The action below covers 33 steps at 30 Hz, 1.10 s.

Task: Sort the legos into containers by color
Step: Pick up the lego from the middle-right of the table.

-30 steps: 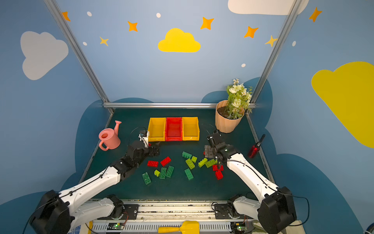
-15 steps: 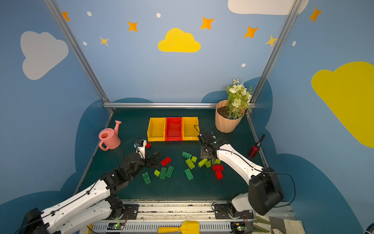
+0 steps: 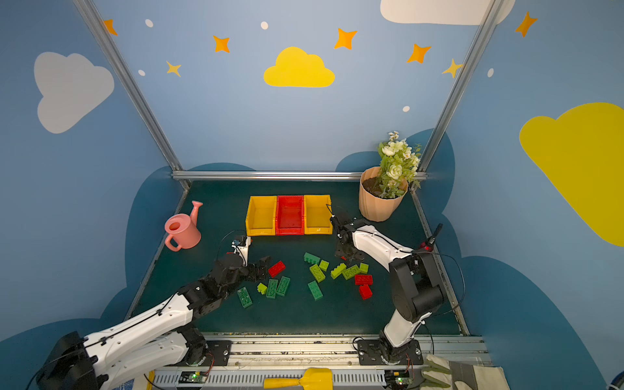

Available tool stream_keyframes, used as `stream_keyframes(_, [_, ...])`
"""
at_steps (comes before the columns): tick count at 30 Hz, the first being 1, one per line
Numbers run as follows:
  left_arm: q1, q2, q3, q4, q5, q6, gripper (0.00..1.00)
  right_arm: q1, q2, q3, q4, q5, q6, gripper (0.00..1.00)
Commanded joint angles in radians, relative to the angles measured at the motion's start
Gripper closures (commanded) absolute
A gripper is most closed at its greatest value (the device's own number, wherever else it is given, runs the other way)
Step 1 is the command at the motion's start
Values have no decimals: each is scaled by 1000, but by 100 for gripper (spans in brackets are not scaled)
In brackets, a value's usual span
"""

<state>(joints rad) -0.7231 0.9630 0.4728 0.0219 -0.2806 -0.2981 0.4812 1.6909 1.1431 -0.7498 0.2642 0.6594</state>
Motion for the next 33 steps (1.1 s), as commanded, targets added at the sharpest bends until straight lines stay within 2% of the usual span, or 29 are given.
stream_keyframes(1, [-3, 18, 29, 44, 8, -17, 0, -13, 27, 34, 25, -50, 18, 36])
stream_keyframes(13, [-2, 51, 64, 32, -1, 10, 0, -17, 83, 50, 66, -93, 6, 35])
stream_keyframes(19, [-3, 63, 67, 31, -6, 9, 0, -41, 114, 51, 109, -141, 1, 38])
stream_keyframes(24, [-3, 68, 66, 21, -5, -2, 0, -53, 134, 46, 126, -160, -7, 43])
stream_keyframes(30, [-4, 77, 69, 28, -8, -8, 0, -58, 162, 42, 153, -184, -27, 57])
stream_keyframes(33, [-2, 92, 79, 23, -4, -10, 0, -59, 178, 52, 144, -182, -36, 59])
